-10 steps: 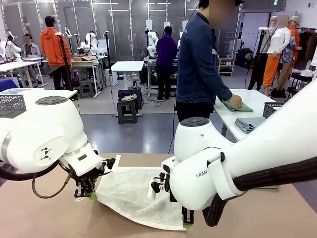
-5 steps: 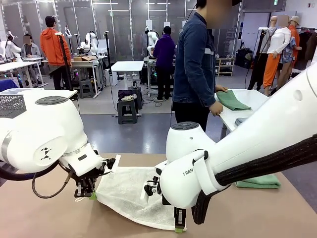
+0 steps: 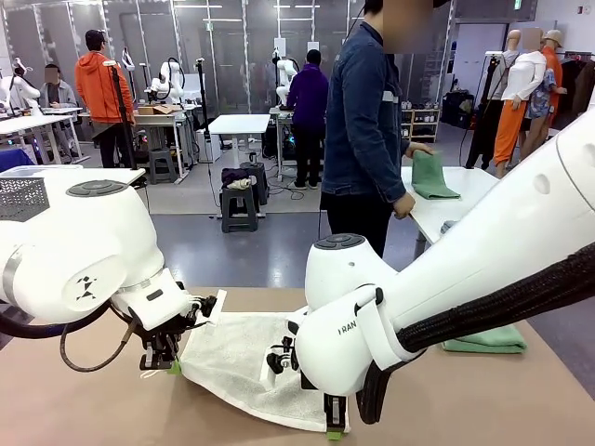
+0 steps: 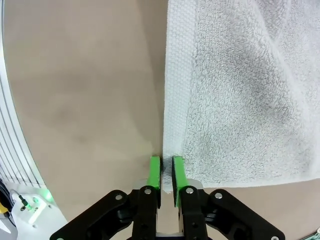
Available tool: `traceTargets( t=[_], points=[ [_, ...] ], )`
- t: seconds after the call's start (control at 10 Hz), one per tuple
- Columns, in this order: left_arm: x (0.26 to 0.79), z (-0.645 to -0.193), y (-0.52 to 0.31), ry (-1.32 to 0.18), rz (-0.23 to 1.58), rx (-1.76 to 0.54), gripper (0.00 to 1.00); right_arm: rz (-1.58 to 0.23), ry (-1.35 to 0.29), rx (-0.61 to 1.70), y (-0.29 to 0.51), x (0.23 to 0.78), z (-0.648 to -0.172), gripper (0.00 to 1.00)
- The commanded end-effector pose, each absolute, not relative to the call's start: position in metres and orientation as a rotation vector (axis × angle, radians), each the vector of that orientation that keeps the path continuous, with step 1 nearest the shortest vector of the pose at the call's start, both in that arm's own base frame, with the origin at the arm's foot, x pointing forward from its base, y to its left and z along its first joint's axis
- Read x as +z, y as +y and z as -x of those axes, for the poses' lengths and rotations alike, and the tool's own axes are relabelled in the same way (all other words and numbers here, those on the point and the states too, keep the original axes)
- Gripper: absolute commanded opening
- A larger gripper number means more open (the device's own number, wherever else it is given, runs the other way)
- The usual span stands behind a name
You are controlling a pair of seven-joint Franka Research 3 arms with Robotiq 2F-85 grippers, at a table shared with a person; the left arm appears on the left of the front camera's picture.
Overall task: Fold the towels and place them in the basket.
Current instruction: When a person lays out a Towel with hook on the table, fold it in half twice.
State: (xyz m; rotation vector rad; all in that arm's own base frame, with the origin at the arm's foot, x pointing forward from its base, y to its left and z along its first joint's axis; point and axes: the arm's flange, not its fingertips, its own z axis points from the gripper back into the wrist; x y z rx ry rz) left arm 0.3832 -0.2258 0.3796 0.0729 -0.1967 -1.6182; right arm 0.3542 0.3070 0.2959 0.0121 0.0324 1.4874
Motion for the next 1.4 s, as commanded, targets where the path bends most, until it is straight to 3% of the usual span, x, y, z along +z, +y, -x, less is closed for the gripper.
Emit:
traceTargets(
  t=[0.0,0.5,1.0,1.3],
  points=[
    [0.379,-0.383,-0.226,-0.197,-0.074,-1.619,0.0,-0.009,0.043,1.522,0.307,0.288,-0.362,0.0],
    [0.379,-0.383,-0.226,-0.197,-0.074,-1.619,0.0,-0.002,0.031,1.541,0.302,0.298,-0.363,0.0],
    [0.379,-0.383,-0.226,-0.197,-0.074,-1.619,0.0,0.095,-0.086,1.566,0.281,0.382,-0.363,0.0],
    [0.379,-0.383,-0.226,-0.197,-0.074,-1.619,0.0,0.073,-0.103,1.523,0.29,0.372,-0.367,0.0]
  ],
)
